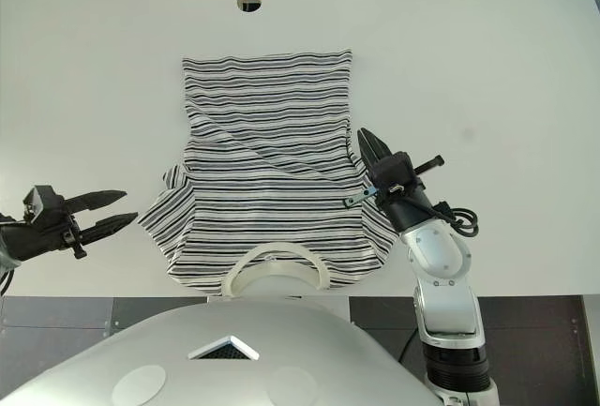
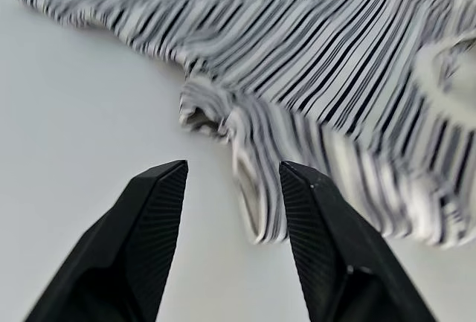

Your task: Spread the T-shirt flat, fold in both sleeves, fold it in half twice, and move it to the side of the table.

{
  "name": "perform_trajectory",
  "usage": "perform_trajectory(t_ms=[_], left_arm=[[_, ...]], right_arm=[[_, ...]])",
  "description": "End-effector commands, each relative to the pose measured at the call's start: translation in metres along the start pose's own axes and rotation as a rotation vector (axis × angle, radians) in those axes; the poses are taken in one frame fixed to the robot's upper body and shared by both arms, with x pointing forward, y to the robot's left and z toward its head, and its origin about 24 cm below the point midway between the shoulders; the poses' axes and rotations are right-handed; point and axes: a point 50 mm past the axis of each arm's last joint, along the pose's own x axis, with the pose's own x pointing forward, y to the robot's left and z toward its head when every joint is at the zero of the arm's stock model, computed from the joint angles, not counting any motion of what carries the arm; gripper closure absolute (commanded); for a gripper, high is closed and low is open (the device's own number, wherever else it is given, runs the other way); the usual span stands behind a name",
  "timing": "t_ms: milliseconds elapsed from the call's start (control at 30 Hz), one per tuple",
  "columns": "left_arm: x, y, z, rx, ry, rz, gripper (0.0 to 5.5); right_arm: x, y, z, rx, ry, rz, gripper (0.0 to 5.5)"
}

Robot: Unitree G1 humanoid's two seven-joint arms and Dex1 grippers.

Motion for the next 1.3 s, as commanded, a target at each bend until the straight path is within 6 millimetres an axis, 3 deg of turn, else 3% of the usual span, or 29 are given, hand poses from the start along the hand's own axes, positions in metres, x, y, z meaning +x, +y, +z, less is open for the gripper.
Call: perform_trajectory(t_ms=[33, 167, 500, 600, 867, 1300], left_arm=[[0.003, -0.012, 0.003, -0.015, -0.004, -0.085, 3.20], [0.014, -0.019, -0.016, -0.023, 0.116, -0.111, 3.20], [0.028, -0.016, -0.058, 0.014, 0.319, -0.092, 3.20], [0.024, -0.013, -0.054, 0.026, 0.297, -0.082, 3.20], [0.005, 0.002, -0.007, 0.063, 0.028, -0.008, 3.20], [0.023, 0.005, -0.053, 0.038, 0.310, 0.005, 3.20]], right_arm=[[0.001, -0.001, -0.002, -0.010, 0.003, 0.014, 5.40], [0.000, 0.000, -0.002, -0.010, 0.007, 0.014, 5.40], [-0.001, 0.005, -0.006, -0.016, 0.015, 0.028, 5.40], [-0.002, 0.005, -0.006, -0.020, 0.015, 0.025, 5.40], [-0.003, 0.005, -0.006, -0.019, 0.016, 0.027, 5.40], [-0.003, 0.007, -0.006, -0.018, 0.014, 0.030, 5.40]])
